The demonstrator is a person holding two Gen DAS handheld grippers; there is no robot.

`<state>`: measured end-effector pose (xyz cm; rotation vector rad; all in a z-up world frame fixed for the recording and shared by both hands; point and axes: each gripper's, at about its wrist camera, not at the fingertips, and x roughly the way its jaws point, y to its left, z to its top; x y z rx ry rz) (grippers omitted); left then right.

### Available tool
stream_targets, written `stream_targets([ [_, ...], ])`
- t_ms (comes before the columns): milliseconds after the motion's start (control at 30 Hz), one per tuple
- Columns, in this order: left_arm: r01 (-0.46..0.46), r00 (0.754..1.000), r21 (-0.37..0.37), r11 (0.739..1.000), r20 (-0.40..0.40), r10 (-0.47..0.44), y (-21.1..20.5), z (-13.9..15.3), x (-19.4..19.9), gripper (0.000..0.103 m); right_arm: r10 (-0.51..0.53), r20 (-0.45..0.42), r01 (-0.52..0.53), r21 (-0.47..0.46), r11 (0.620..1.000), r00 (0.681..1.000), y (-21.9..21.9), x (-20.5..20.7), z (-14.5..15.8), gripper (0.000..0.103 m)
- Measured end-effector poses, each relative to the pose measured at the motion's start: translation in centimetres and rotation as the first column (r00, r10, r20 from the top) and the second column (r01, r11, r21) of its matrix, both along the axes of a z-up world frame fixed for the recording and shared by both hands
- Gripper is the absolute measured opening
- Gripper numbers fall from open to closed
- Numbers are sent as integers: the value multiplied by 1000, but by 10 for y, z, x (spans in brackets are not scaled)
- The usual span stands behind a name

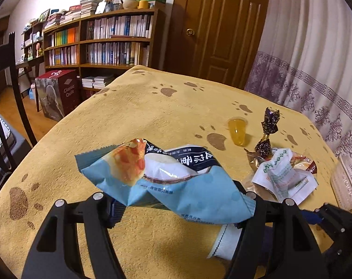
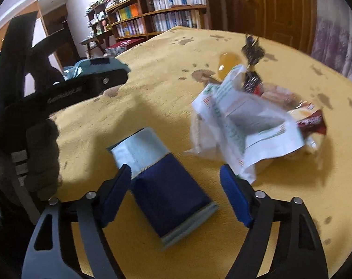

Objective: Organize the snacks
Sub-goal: 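Lift the blue wafer pack with the right tool and carry it over the white basket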

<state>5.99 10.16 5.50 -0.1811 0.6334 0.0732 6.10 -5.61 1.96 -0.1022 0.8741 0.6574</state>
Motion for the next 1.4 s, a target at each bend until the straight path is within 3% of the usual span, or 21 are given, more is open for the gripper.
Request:
stream_targets([
  [267,-12,1000,-6,1000,-5,12,0,0,-1,68,126,15,-125,-59,990,992,26,-33,-3,71],
  [500,-15,1000,-4,1000,-7,15,-1,0,0,68,81,38,-76,-113,991,996,39,-18,-8,61],
  [633,-16,1000,-5,1000,-7,16,-1,-1,-1,68,75,89,-58,-179,982,993,51,-23,-11,58],
  [800,-15,1000,-5,1000,-5,15,0,-2,-1,68,59,109,-37,-194,980,992,54,-29,-12,52],
  [1100,-21,1000,-6,1000,-3,21,0,-3,-1,68,26,119,-12,-119,993,993,32,-54,2,51],
  [1400,-16,1000,6,1000,1,16,-3,-3,-1,68,-115,125,115,7,993,986,-27,-71,31,51],
])
